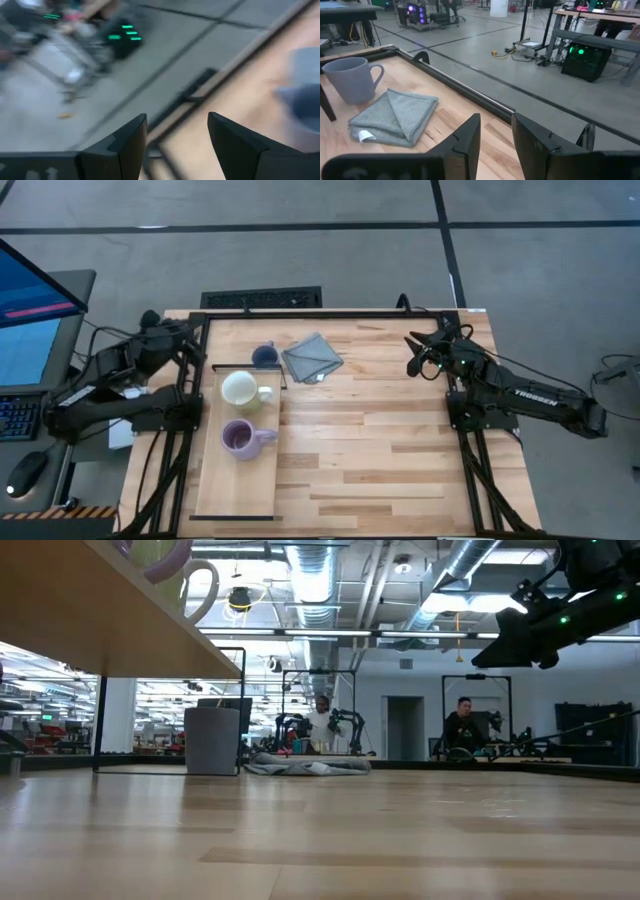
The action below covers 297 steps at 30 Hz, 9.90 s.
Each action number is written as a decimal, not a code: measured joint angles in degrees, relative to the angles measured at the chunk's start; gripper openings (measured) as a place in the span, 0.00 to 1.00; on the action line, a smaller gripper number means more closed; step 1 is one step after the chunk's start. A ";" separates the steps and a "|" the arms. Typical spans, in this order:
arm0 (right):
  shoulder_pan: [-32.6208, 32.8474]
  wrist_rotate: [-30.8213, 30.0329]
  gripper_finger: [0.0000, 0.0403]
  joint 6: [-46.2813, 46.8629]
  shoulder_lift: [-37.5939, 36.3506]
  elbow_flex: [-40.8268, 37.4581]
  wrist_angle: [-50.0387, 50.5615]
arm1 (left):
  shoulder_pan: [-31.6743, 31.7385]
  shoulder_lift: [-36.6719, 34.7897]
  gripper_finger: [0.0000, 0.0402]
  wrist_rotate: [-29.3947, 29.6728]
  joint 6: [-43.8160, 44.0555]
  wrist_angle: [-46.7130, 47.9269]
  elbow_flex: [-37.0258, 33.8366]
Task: Stack small to large cups/mugs on shelf
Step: Put the blue mug on the shelf
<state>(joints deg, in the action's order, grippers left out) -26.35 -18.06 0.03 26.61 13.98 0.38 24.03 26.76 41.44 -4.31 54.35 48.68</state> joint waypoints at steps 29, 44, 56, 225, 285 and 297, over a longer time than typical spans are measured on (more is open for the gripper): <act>-5.45 -0.20 0.33 -0.48 0.02 0.07 1.33 | 24.98 30.21 0.50 -23.40 -30.83 -8.00 21.17; -6.54 -0.20 0.33 -0.52 0.02 0.07 2.64 | 28.81 46.01 0.50 -21.21 -37.24 -18.23 22.26; -6.95 -0.20 0.33 -0.54 0.02 0.07 2.62 | 27.64 45.79 0.50 -8.64 -30.88 -25.37 22.35; -14.56 0.02 0.33 -5.01 0.76 0.02 2.60 | 6.38 67.17 0.58 -42.37 63.60 10.27 22.26; -14.61 0.02 0.33 -5.14 0.76 0.04 2.54 | 10.84 67.08 0.42 -37.62 62.06 4.58 17.25; -14.60 0.02 0.33 -5.18 0.76 0.07 2.54 | 10.95 67.10 0.41 -38.24 60.87 2.12 15.39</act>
<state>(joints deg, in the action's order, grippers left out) -40.95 -18.04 -5.15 27.38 14.04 2.92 34.98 93.86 3.20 56.56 56.47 64.07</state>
